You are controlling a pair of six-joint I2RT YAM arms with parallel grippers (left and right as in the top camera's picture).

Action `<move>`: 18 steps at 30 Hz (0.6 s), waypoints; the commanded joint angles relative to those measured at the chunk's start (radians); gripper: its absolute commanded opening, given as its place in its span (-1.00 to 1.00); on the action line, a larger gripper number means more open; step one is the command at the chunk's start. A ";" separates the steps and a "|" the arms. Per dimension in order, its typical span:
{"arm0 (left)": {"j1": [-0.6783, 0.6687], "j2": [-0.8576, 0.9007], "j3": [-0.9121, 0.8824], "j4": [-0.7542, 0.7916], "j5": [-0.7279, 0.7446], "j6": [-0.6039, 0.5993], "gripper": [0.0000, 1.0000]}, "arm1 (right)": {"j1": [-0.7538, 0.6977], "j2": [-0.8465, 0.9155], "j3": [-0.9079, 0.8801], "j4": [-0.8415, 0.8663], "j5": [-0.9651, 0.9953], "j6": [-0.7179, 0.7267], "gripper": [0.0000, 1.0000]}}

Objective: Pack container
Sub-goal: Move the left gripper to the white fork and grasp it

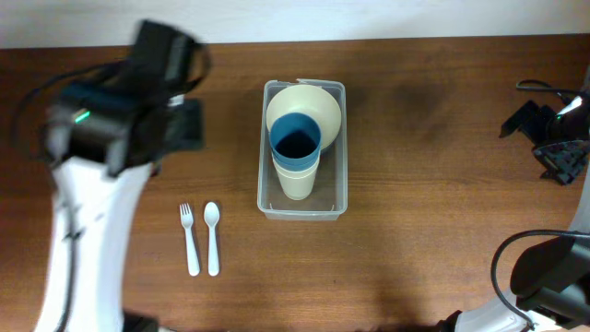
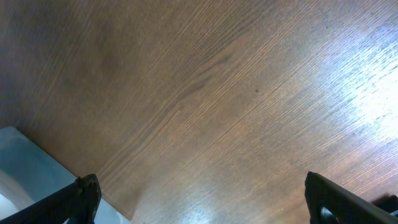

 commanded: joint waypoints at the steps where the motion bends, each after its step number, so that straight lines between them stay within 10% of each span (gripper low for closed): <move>1: 0.095 -0.130 -0.143 -0.005 0.039 -0.079 0.32 | -0.003 -0.022 0.014 0.000 0.006 -0.007 0.98; 18: 0.267 -0.157 -1.076 0.484 0.278 -0.022 0.35 | -0.003 -0.022 0.014 0.000 0.006 -0.007 0.97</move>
